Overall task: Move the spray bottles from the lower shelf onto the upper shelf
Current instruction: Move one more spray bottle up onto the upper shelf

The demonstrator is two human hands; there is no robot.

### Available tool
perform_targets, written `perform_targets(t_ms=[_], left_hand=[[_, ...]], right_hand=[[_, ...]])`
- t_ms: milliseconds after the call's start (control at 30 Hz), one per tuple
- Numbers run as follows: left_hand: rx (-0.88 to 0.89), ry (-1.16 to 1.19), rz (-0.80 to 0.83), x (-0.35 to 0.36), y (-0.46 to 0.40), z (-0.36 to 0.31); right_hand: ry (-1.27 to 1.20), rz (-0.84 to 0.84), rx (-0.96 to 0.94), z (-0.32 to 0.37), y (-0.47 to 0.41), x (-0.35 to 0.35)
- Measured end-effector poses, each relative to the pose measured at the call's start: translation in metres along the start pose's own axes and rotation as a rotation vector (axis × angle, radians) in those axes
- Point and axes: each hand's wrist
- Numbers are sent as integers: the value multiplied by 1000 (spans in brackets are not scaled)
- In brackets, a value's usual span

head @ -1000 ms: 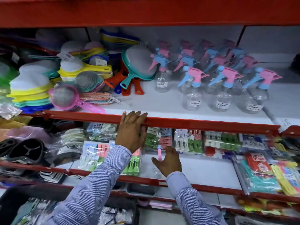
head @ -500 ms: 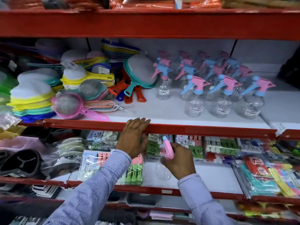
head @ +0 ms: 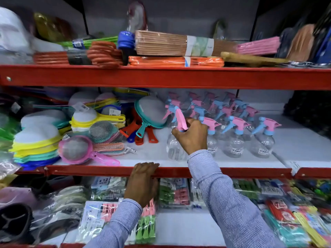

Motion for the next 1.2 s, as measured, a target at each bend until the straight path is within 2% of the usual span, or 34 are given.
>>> perform_targets(t_ms=[300,533,833,1200], left_hand=[[-19,74,-12,0,2,-2],[-28,85,-14,2,1,-2],[-23,83,-1,4,0,-1],[-56,60,21,9,-2,2]], right_hand=[[43,-55,53,-35,-10,44],[-8,-128,20,-43,-10,45],[-135,-203,117,-45,-11,57],[-147,-167,82,-43,9,35]])
Point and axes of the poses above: each hand's wrist, its own y-axis away from the middle knuckle, its own x-axis out of the palm, z = x × y, and after that the axes turned 6 degrees about -x, right-handed
